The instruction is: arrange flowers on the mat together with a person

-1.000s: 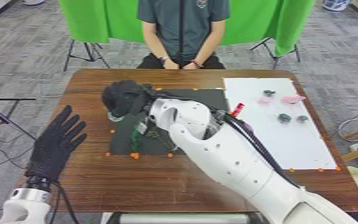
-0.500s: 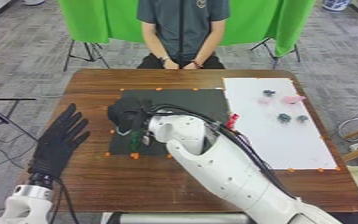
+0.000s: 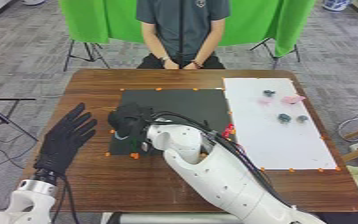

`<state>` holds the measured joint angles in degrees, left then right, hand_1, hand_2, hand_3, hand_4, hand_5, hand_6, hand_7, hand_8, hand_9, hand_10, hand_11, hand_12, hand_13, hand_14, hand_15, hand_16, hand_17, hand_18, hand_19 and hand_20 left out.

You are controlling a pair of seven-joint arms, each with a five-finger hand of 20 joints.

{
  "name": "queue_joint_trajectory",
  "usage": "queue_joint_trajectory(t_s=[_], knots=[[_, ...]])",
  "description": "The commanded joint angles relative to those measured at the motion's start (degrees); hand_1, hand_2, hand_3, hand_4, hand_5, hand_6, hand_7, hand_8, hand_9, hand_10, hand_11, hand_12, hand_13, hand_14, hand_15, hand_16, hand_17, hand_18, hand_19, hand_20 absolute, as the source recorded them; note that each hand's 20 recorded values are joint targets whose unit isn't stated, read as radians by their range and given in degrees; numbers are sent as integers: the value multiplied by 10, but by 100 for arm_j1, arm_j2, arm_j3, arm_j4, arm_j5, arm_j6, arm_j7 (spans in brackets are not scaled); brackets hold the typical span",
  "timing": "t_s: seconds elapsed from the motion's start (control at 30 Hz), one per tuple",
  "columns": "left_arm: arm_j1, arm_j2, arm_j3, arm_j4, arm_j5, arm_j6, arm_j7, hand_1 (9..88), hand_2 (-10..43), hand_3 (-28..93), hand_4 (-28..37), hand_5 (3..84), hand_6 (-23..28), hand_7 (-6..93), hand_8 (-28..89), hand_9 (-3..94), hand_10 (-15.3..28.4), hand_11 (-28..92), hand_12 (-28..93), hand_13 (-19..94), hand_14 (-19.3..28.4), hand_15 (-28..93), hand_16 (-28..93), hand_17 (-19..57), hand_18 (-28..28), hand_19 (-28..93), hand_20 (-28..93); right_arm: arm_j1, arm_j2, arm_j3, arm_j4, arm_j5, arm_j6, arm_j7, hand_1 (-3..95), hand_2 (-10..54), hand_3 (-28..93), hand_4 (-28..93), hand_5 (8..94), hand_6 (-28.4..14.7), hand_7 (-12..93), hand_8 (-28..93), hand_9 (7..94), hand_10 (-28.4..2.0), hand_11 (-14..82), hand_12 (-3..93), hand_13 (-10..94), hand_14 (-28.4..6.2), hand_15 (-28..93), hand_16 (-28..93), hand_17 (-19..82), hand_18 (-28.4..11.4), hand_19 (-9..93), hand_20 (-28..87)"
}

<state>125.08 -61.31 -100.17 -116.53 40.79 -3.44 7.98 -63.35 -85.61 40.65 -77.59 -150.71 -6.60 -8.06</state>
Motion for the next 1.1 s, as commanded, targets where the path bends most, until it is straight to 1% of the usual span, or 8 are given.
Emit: queue_joint_trajectory(t_s=[0.03, 0.43, 0.5, 0.57, 0.67, 0.73, 0.9, 1.1], knots=[[-30, 1, 68, 66, -9, -90, -78, 263, 29, 620, -233, 278, 35, 127, -71, 250, 130, 113, 175, 219, 151, 157, 49, -133, 240, 421, 71, 16, -38, -42, -11, -240, 147, 256, 512, -42, 703, -282, 552, 52, 486, -49, 777, -40, 139, 433, 728, -35, 690, 222, 307, -158, 753, 388], [-30, -13, 83, 85, -13, -93, -43, 260, 35, 615, -235, 280, 36, 137, -73, 261, 141, 119, 186, 220, 165, 185, 42, -140, 248, 434, 55, 25, -21, 2, -53, -559, -116, 241, 466, -50, 714, -283, 507, 37, 459, -56, 686, -48, 180, 403, 670, -42, 714, 203, 282, -163, 745, 402], [-41, -24, 85, 88, -21, -84, -29, 259, 35, 617, -234, 280, 35, 137, -76, 260, 138, 114, 185, 219, 166, 185, 39, -141, 249, 436, 53, 51, 15, 11, -225, -506, -477, 340, 458, -52, 721, -283, 507, 36, 451, -52, 679, -50, 196, 394, 667, -43, 715, 201, 279, -163, 743, 404], [22, -17, 64, 72, -22, -55, 37, 259, 35, 616, -234, 280, 35, 138, -76, 259, 137, 114, 187, 218, 165, 184, 37, -141, 248, 437, 51, 84, 57, -40, -308, -339, -544, 441, 442, -58, 734, -282, 508, 34, 420, -47, 660, -54, 221, 371, 656, -46, 716, 199, 272, -165, 738, 408], [81, -36, 31, 47, -29, -36, 39, 257, 33, 618, -237, 283, 35, 147, -75, 262, 137, 119, 192, 218, 164, 186, 36, -140, 247, 437, 47, 92, 85, -44, -431, -337, -702, 475, 415, -60, 742, -276, 510, 33, 378, -61, 635, -64, 270, 328, 644, -51, 715, 194, 265, -167, 734, 413], [97, -54, 25, 44, -23, -45, 40, 258, 34, 617, -242, 286, 34, 153, -76, 265, 138, 127, 198, 219, 166, 193, 38, -141, 247, 439, 45, 94, 105, -45, -496, -292, -787, 466, 398, -56, 741, -266, 512, 38, 327, -140, 616, -68, 302, 289, 637, -53, 711, 192, 261, -171, 733, 417], [128, -78, 7, 42, -21, -44, 44, 257, 35, 617, -252, 290, 33, 163, -78, 268, 140, 131, 206, 217, 166, 201, 35, -142, 247, 441, 38, 76, 119, -33, -596, -246, -778, 514, 381, -48, 739, -250, 491, 48, 280, -153, 602, -74, 309, 255, 631, -57, 705, 192, 256, -174, 732, 418], [207, -207, -58, -13, 9, -64, 80, 246, 27, 639, -269, 300, 32, 169, -82, 269, 136, 131, 206, 212, 160, 194, 28, -141, 241, 442, 33, 69, 399, 171, -1322, 32, -1309, 709, 362, -38, 723, -234, 457, 34, 254, -135, 567, -77, 275, 233, 620, -61, 691, 187, 248, -178, 726, 417]])
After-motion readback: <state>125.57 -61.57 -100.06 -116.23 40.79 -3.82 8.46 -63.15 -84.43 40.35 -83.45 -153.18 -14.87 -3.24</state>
